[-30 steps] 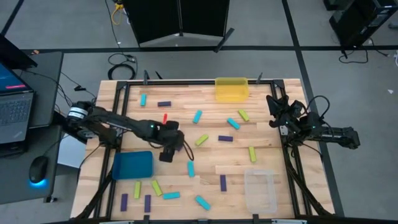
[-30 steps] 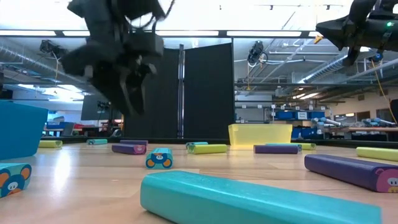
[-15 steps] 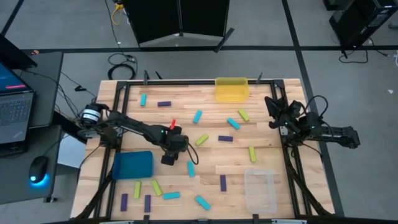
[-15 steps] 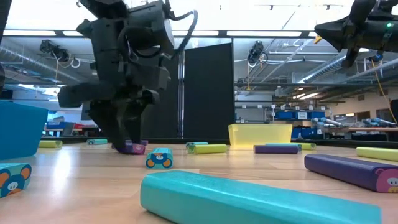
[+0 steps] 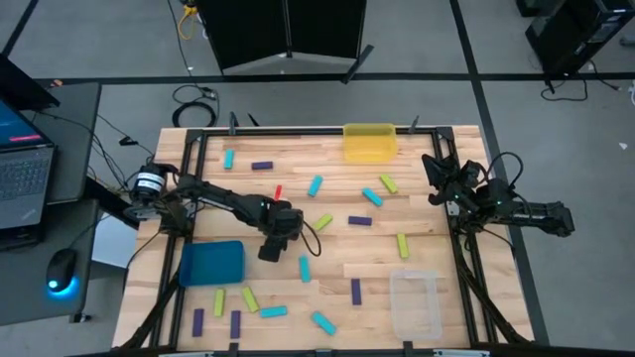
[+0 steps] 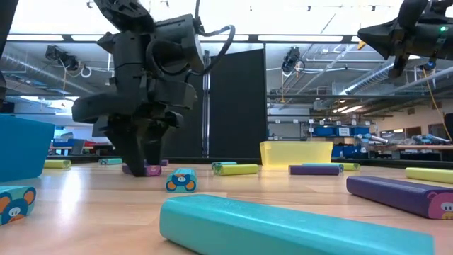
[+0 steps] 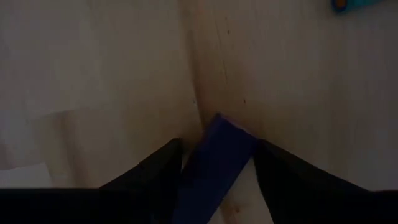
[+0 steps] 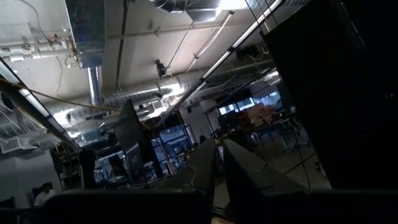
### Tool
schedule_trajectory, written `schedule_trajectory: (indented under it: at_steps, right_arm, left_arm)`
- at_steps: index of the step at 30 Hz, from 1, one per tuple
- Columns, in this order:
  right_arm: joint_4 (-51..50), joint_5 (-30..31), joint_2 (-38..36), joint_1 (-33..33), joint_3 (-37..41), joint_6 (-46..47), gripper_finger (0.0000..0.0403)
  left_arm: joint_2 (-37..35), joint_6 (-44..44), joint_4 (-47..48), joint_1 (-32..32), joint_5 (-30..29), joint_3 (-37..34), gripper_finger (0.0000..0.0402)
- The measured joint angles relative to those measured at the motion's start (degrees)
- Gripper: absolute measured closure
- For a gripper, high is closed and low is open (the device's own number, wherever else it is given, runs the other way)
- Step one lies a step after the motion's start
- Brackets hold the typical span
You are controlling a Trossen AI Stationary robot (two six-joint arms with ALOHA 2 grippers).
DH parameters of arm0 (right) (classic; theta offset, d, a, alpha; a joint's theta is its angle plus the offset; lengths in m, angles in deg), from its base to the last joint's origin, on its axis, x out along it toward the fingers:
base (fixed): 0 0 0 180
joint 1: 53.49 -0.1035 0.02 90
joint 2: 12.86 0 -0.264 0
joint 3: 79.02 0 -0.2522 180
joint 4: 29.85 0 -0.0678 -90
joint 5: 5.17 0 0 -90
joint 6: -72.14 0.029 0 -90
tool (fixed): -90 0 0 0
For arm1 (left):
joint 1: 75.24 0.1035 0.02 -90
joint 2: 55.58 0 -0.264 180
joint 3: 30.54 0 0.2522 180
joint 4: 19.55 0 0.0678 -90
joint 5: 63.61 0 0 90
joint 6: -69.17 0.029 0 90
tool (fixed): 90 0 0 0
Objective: Sort blocks
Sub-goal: Put the purple block into the transparent bin
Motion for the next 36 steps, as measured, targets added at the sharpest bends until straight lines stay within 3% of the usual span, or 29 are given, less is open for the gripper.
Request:
schedule_trajectory:
  at_steps: [6,15,24,27,31,36]
  right_arm:
    - [0.0,0.0,0.0,0.0,0.0,-0.04,0.0359]
    - [0.05,0.0,0.0,0.0,0.0,0.03,0.0359]
    - [0.56,0.0,0.0,0.0,0.0,1.33,0.0359]
    - [1.67,0.02,0.0,0.0,0.0,1.51,0.0359]
    - [4.0,1.47,0.0,0.47,0.0,4.07,0.0359]
    - [8.91,-0.39,0.12,0.76,-1.38,4.56,0.0359]
  left_arm:
    - [0.01,3.7,-0.07,-0.08,-0.34,-0.02,0.0298]
    - [0.25,3.49,0.33,-0.29,-1.54,1.44,0.0301]
    - [0.29,5.38,-1.64,-1.8,-5.01,13.73,0.0301]
    - [0.27,6.8,-12.47,-2.07,-5.38,16.94,0.0301]
    - [3.38,5.57,-35.43,-2.0,-5.32,18.73,0.0301]
    - [13.9,1.56,-47.01,-2.03,-1.03,27.31,0.0301]
